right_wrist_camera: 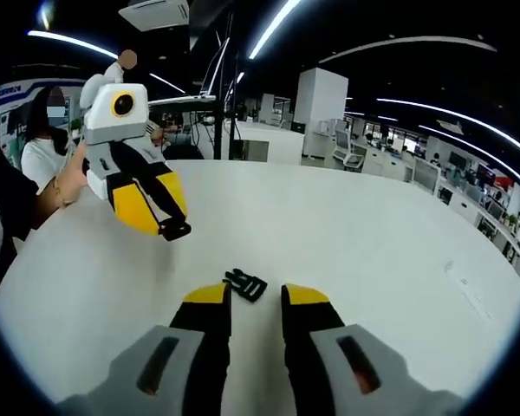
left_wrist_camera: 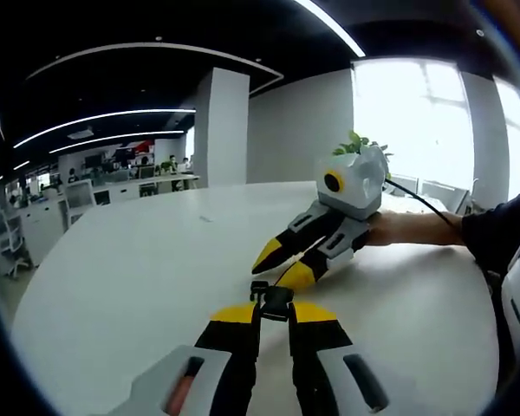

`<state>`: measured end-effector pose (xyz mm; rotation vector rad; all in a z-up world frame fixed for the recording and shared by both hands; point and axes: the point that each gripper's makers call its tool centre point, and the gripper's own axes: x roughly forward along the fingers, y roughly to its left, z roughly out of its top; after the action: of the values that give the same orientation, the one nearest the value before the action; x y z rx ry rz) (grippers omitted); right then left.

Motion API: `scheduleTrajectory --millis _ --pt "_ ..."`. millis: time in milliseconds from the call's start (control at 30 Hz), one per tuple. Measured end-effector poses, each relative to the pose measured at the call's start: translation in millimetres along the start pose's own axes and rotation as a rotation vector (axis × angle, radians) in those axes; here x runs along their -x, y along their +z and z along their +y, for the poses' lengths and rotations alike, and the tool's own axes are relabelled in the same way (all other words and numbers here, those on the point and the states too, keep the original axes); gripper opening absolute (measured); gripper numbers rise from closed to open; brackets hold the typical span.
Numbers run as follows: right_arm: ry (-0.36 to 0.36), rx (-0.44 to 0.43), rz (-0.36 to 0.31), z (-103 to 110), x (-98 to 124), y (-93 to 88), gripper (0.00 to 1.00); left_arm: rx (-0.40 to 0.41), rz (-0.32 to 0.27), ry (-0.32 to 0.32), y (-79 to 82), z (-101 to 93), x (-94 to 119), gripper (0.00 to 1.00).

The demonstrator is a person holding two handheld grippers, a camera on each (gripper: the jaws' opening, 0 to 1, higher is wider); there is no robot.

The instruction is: Snap the two parts of the plastic buckle together until the buckle closes and remains connected.

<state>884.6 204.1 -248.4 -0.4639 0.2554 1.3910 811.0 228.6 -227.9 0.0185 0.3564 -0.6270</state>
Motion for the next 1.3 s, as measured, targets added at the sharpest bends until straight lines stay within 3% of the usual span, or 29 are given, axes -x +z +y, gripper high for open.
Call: scheduleTrajectory --millis 233,700,1300 --pt "0.018 0.002 -0.008 5.4 -1.5 0.2 0.23 0.005 -0.003 0.002 0.0 0.0 -0.2 0.12" --pt "0.112 -0.115 -0.07 -0.4 -6.5 -4.0 0.2 0.007 -0.003 0.004 0.9 1.5 -0.9 0.12" --pt "0.12 -0.089 -0.074 -1.3 -8.8 0.6 0.15 0.005 0.001 0.007 0.2 2.3 0.6 0.12"
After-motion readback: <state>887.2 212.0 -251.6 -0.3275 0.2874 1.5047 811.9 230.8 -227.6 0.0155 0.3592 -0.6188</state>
